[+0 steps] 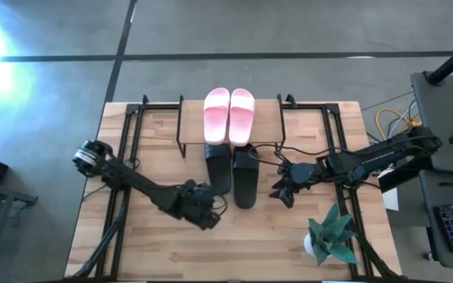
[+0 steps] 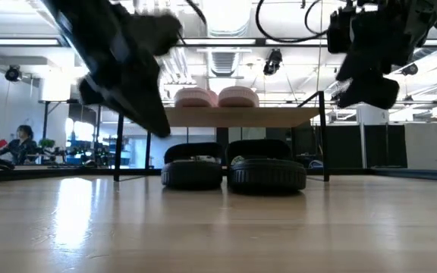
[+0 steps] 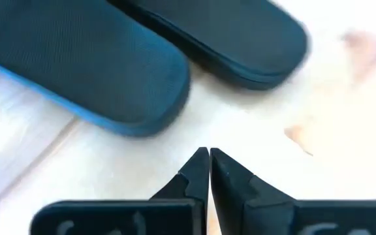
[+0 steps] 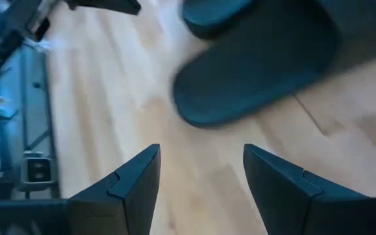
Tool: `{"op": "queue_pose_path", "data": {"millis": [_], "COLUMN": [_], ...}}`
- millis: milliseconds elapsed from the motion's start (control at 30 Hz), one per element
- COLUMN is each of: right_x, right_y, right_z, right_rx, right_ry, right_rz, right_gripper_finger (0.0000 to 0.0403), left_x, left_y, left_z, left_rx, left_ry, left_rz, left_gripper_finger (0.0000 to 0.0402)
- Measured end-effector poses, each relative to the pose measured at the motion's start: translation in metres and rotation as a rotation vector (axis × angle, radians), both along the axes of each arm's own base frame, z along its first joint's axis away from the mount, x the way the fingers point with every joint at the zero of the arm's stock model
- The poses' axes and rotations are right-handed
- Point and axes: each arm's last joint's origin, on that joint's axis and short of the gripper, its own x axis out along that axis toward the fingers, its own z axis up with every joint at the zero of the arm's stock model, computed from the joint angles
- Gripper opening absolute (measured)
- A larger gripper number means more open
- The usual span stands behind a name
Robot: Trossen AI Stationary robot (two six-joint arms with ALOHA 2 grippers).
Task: Pick and place slides into the shelf
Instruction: Adjust the slides under the shelf
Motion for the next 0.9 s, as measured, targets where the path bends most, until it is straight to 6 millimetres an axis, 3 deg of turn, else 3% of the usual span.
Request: {"op": "queue_pose_path", "data": {"millis": [167, 267, 500, 767, 900], "right_x": [0.007, 0.015, 0.035, 0.072, 0.089], "right_y": [0.007, 0.010, 0.018, 0.036, 0.045], "right_z": [0.009, 0.004, -0.027, -0.022, -0.031], "right_rx": [0.039, 0.072, 0.076, 0.138, 0.191], "right_ry": [-0.122, -0.126, -0.018, -0.006, 0.039], "right_rz": [0.035, 0.094, 0.119, 0.289, 0.355], "right_gripper_finger": [0.0210, 0.0210, 0.0210, 0.0204, 0.0161], "left_x": [-0.020, -0.030, -0.034, -0.035, -0.035], "left_y": [-0.014, -0.022, -0.032, -0.033, -0.033], "left_z": [0.020, 0.022, 0.021, 0.020, 0.020], "left_rx": [-0.030, -0.042, -0.059, -0.062, -0.061], "left_ry": [-0.059, -0.050, -0.060, -0.060, -0.058], "left_rz": [0.054, 0.060, 0.044, 0.045, 0.043], "left_gripper_finger": [0.0000, 0.0000, 0.0000, 0.0000, 0.0000]}}
